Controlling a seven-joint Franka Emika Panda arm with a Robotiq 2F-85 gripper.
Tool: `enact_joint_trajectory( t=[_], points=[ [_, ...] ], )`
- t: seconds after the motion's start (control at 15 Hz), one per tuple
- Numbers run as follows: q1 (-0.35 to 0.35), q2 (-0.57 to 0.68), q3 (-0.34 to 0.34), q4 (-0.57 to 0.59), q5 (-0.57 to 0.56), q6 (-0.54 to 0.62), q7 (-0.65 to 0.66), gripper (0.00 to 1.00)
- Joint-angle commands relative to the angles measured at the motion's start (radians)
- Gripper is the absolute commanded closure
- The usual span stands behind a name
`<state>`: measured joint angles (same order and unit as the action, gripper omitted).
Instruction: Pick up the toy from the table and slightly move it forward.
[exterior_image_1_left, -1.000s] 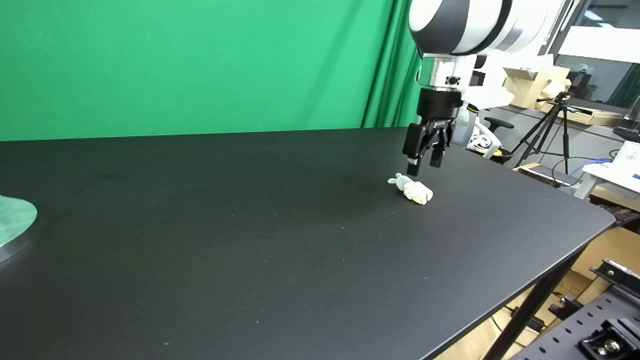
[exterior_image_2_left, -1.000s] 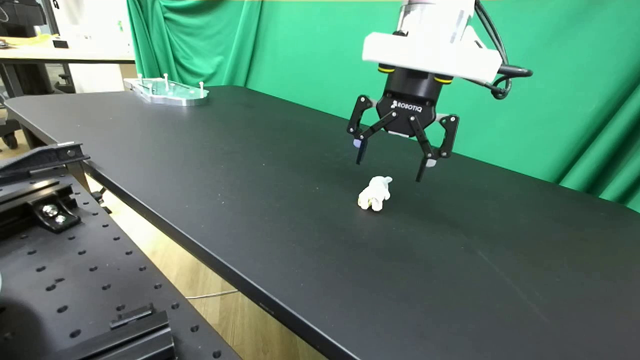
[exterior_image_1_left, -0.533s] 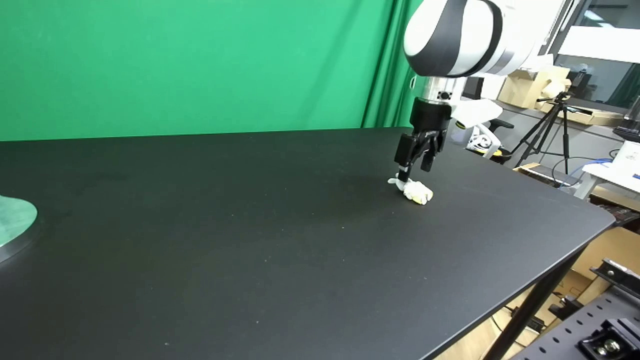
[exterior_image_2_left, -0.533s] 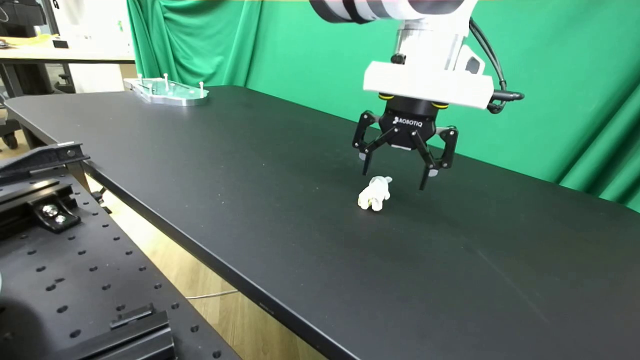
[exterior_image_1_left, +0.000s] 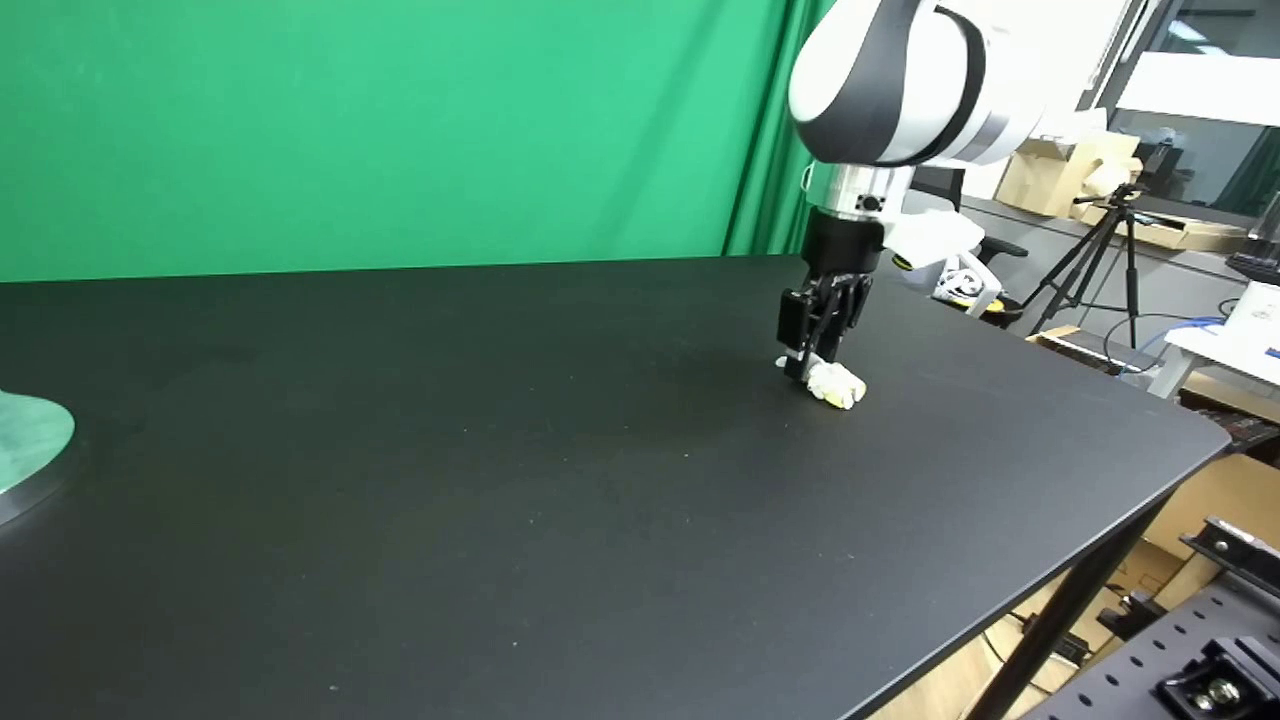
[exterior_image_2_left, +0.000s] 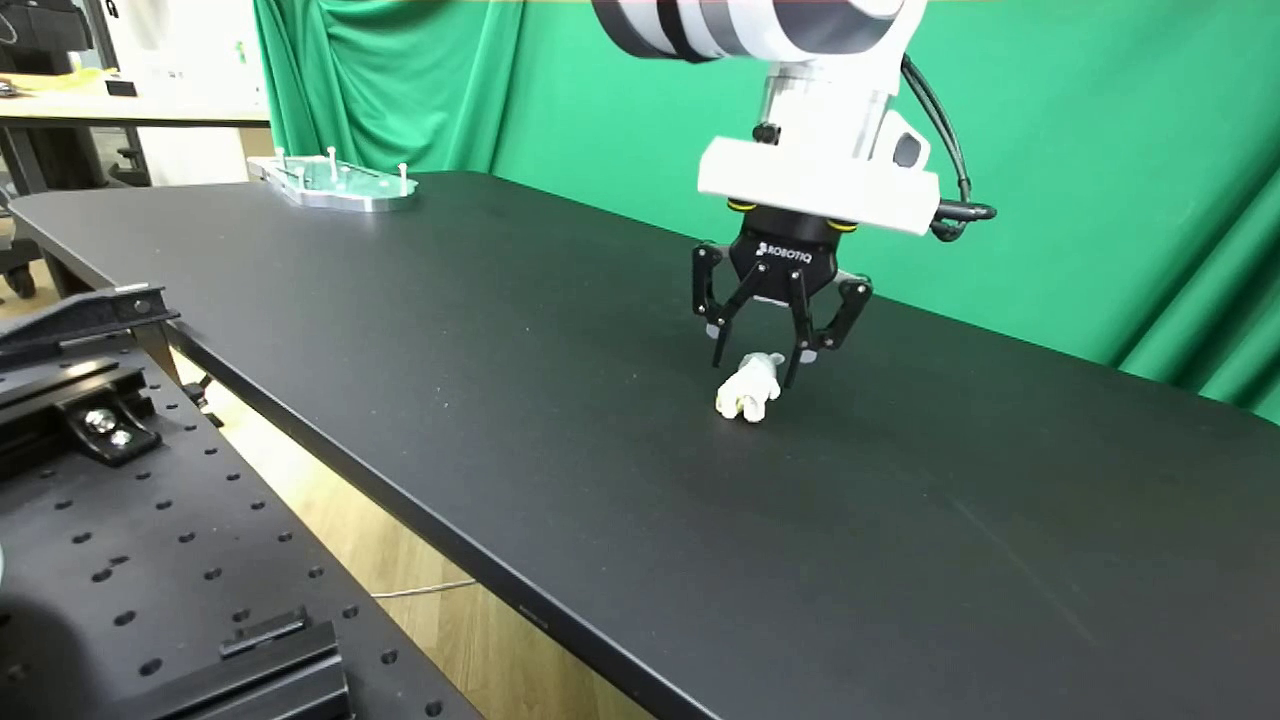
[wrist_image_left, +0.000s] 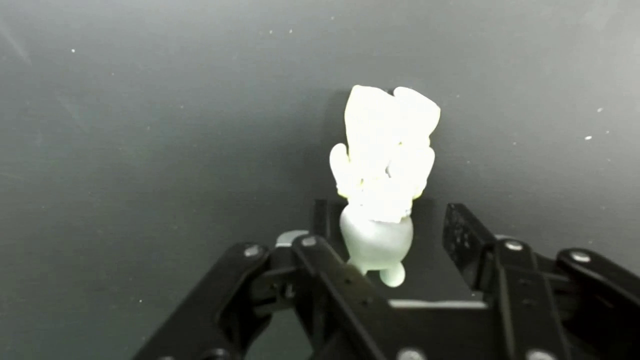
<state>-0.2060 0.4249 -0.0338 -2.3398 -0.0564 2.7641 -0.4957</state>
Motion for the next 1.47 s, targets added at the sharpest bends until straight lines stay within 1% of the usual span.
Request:
enact_joint_trajectory(
  t=[0.0, 0.2, 0.4, 0.67, 0.8, 1.0, 1.2, 1.4],
  points=[
    [-0.039, -0.032, 0.042, -0.013, 0.025, -0.019, 0.004, 0.68],
    [-0.054, -0.05, 0.067, -0.02, 0.06, -0.038, 0.005, 0.88],
    [-0.047, -0.071, 0.077, -0.014, 0.082, -0.056, 0.015, 0.89],
    [0.005, -0.095, 0.08, 0.043, 0.075, -0.139, 0.055, 0.89],
    [0.03, -0.087, 0.092, 0.085, 0.084, -0.195, 0.063, 0.89],
    [0.071, -0.059, 0.107, 0.143, 0.096, -0.249, 0.082, 0.89],
    [0.111, -0.026, 0.112, 0.186, 0.092, -0.269, 0.111, 0.89],
    [0.149, 0.014, 0.105, 0.207, 0.069, -0.25, 0.153, 0.89]
  ],
)
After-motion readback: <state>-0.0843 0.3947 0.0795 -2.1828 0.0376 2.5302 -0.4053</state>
